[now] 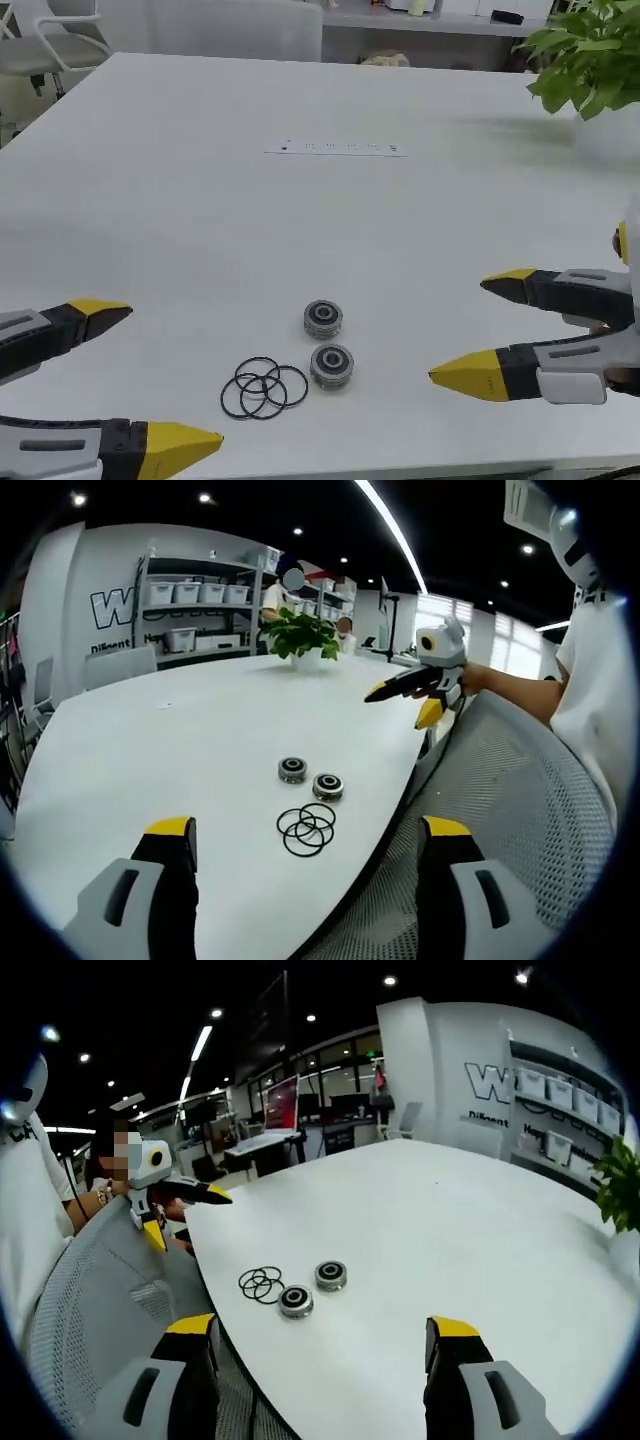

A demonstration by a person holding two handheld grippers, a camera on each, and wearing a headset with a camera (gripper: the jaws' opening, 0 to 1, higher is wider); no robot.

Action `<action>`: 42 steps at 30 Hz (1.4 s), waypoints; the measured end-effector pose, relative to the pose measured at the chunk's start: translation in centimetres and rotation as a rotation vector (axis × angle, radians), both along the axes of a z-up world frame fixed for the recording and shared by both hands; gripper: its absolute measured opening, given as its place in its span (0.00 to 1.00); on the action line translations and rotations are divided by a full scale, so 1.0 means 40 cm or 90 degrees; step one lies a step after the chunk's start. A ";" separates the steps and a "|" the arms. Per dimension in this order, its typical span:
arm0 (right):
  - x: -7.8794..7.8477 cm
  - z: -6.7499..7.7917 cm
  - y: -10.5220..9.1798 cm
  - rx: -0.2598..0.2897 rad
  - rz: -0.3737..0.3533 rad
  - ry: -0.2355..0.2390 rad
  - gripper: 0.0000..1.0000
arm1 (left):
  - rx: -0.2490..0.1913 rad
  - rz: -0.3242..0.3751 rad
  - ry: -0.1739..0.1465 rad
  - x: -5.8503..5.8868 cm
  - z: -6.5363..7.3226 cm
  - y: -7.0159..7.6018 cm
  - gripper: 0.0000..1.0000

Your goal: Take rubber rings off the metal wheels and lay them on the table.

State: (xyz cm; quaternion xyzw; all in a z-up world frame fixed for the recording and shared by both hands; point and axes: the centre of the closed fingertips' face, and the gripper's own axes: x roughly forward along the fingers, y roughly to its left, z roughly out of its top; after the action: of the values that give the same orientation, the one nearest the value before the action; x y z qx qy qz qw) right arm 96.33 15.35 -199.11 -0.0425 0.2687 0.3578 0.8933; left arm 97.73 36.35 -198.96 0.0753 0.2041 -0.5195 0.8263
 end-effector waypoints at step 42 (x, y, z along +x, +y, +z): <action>-0.064 -0.113 -0.027 -0.032 -0.048 0.114 0.79 | -0.008 0.010 0.071 -0.011 -0.032 0.019 0.91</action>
State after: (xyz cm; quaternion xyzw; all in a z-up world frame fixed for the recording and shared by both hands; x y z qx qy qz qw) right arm 93.76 14.26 -203.64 -0.0226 0.3580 0.3192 0.8772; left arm 97.31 37.11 -200.23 0.0392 0.2473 -0.5177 0.8181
